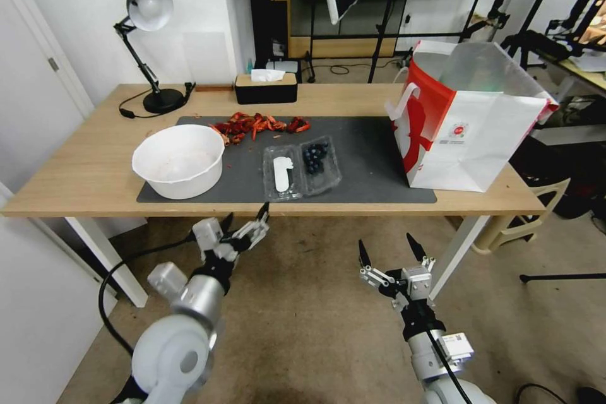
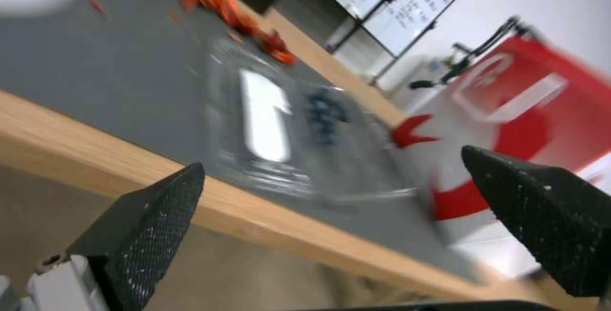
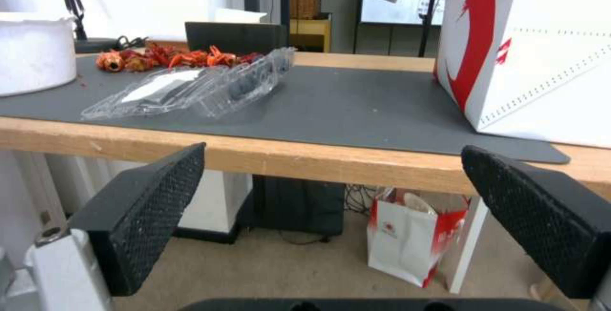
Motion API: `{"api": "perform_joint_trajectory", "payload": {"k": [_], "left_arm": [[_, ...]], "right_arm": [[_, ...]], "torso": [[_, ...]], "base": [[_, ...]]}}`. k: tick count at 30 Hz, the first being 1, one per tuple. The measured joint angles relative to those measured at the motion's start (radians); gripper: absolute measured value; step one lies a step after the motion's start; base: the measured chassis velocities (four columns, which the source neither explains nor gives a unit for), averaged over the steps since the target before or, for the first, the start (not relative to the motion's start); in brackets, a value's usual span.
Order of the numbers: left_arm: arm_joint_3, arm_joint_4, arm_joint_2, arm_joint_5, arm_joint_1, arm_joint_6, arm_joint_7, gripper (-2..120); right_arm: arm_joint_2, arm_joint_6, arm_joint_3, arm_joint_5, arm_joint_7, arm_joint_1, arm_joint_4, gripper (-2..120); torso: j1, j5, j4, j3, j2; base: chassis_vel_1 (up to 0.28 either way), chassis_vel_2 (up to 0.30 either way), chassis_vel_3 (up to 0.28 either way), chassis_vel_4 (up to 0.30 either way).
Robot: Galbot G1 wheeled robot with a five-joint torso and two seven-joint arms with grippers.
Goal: Close the takeout container lid, then place the container into the takeout bag.
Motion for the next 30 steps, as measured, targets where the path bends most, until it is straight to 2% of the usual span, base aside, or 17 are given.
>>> {"api": "perform_joint_trajectory", "payload": {"k": [1, 2, 3, 6, 7, 10, 11, 14, 18, 30], "left_arm": [[0.008, -0.006, -0.001, -0.068, -0.017, 0.013, -0.028, 100], [0.008, -0.006, -0.001, -0.068, -0.017, 0.013, -0.028, 100], [0.022, -0.012, -0.006, -0.181, -0.047, 0.027, -0.071, 100], [0.048, -0.016, -0.022, -0.366, -0.109, 0.044, -0.151, 100], [0.048, -0.016, -0.022, -0.366, -0.109, 0.044, -0.151, 100], [0.072, 0.001, -0.037, -0.457, -0.166, 0.046, -0.207, 100], [0.072, 0.001, -0.037, -0.457, -0.166, 0.046, -0.207, 100], [0.102, 0.033, -0.044, -0.483, -0.225, 0.034, -0.270, 100], [0.141, 0.079, -0.042, -0.510, -0.287, 0.014, -0.306, 100], [0.257, 0.193, -0.079, -0.516, -0.408, -0.004, -0.329, 100]], "right_arm": [[0.000, 0.000, 0.000, -0.001, 0.000, -0.001, 0.000, 100], [0.000, 0.000, 0.000, -0.001, 0.000, -0.001, 0.000, 100], [0.000, 0.000, 0.001, -0.003, 0.000, -0.002, 0.001, 100], [0.000, 0.000, 0.003, -0.006, 0.000, -0.007, 0.004, 100], [0.000, 0.000, 0.003, -0.006, 0.000, -0.007, 0.004, 100], [0.000, 0.000, 0.008, -0.009, 0.000, -0.014, 0.009, 100], [0.000, 0.000, 0.008, -0.009, 0.000, -0.014, 0.009, 100], [0.000, 0.000, 0.014, -0.011, 0.001, -0.020, 0.016, 100], [0.000, 0.000, 0.026, -0.011, 0.002, -0.025, 0.023, 100], [0.000, 0.004, 0.043, -0.008, 0.005, -0.030, 0.021, 100]], "torso": [[0.000, 0.0001, 0.0000, 0.000, 0.000], [0.000, 0.0001, 0.0000, 0.000, 0.000], [0.000, 0.0000, 0.0000, 0.000, 0.000], [0.000, 0.0000, 0.0001, 0.000, 0.000], [0.000, 0.0000, 0.0001, 0.000, 0.000], [0.000, 0.0000, 0.0000, 0.000, 0.000], [0.000, 0.0000, 0.0000, 0.000, 0.000], [0.000, 0.0000, 0.0000, 0.000, 0.000], [0.000, 0.0000, 0.0001, 0.000, 0.000], [0.000, 0.0000, 0.0000, 0.000, 0.000]], "base": [[0.000, 0.000, 0.000, 0.000], [0.000, 0.000, 0.000, 0.000], [0.000, 0.000, 0.000, 0.000], [0.000, 0.000, 0.000, 0.000], [0.000, 0.000, 0.000, 0.000], [0.000, 0.000, 0.000, 0.000], [0.000, 0.000, 0.000, 0.000], [0.000, 0.000, 0.000, 0.000], [0.000, 0.000, 0.000, 0.000], [0.000, 0.000, 0.000, 0.000]]}}
